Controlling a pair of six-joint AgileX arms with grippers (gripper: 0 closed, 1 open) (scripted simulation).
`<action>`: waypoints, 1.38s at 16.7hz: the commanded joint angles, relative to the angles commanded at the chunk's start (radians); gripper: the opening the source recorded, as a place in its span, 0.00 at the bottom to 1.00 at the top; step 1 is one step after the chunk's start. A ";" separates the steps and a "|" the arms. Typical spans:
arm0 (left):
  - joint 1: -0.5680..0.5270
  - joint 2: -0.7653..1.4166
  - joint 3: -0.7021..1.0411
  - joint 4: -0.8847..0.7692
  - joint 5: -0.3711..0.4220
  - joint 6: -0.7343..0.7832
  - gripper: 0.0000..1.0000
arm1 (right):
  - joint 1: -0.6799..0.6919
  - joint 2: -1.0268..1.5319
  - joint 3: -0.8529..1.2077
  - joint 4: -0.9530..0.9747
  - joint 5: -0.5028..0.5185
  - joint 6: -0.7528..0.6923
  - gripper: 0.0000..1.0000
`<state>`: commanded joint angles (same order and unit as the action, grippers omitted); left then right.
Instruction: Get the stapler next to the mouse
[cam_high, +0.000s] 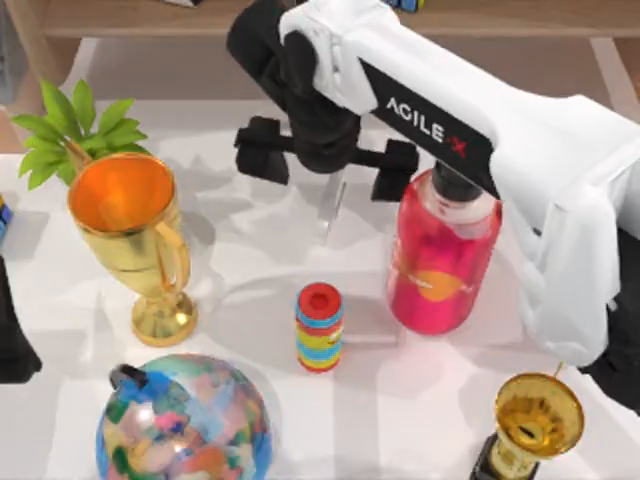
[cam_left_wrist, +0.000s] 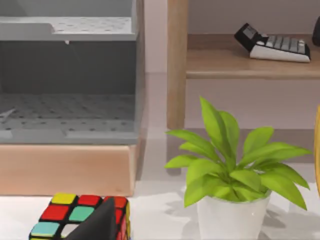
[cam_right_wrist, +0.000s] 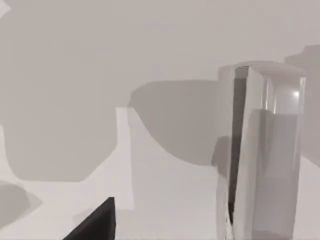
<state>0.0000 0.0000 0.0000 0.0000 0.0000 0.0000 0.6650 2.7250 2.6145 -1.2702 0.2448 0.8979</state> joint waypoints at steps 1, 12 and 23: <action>0.000 0.000 0.000 0.000 0.000 0.000 1.00 | -0.003 0.007 -0.018 0.025 0.000 -0.003 1.00; 0.000 0.000 0.000 0.000 0.000 0.000 1.00 | -0.010 0.028 -0.064 0.093 -0.002 -0.010 0.70; 0.000 0.000 0.000 0.000 0.000 0.000 1.00 | -0.010 0.028 -0.064 0.093 -0.002 -0.010 0.00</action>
<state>0.0000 0.0000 0.0000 0.0000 0.0000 0.0000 0.6550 2.7531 2.5507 -1.1777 0.2430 0.8881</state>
